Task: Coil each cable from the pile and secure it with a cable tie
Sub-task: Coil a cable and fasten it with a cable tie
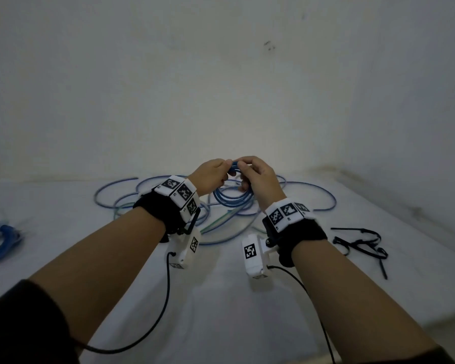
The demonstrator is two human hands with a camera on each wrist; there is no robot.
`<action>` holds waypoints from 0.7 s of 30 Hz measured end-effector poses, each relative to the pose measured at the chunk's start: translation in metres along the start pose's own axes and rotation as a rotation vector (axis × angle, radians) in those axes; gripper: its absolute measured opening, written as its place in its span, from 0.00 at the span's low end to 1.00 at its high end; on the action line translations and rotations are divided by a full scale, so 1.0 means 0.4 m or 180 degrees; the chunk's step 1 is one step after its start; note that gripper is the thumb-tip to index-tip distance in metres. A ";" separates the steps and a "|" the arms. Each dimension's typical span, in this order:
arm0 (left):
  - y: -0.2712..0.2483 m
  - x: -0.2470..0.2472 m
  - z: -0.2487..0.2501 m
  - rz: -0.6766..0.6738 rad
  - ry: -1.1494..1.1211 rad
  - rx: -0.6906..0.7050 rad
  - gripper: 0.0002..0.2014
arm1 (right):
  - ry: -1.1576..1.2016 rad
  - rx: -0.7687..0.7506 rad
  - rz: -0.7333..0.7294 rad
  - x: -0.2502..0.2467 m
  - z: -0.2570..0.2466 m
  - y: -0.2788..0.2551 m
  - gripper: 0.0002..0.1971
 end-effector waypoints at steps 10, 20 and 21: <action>0.050 0.337 0.122 -0.1037 -0.1376 -0.0034 0.11 | 0.0139 0.0237 0.0728 -0.332 0.013 -0.107 0.08; 0.082 0.522 0.151 -0.1052 -0.1307 -0.0411 0.14 | -0.0445 0.1265 0.0773 -0.553 0.083 -0.198 0.16; 0.083 0.526 0.145 -0.1027 -0.1335 -0.0442 0.14 | -0.1049 0.1441 0.0749 -0.584 0.092 -0.208 0.15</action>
Point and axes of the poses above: each hand's wrist, its own y-axis towards the middle knuckle, its own x-axis out of the palm, z = x × y, the point moved 9 cm from there along y, towards the middle knuckle, and after that the axes turned 5 degrees about -z, right-handed, at the moved point
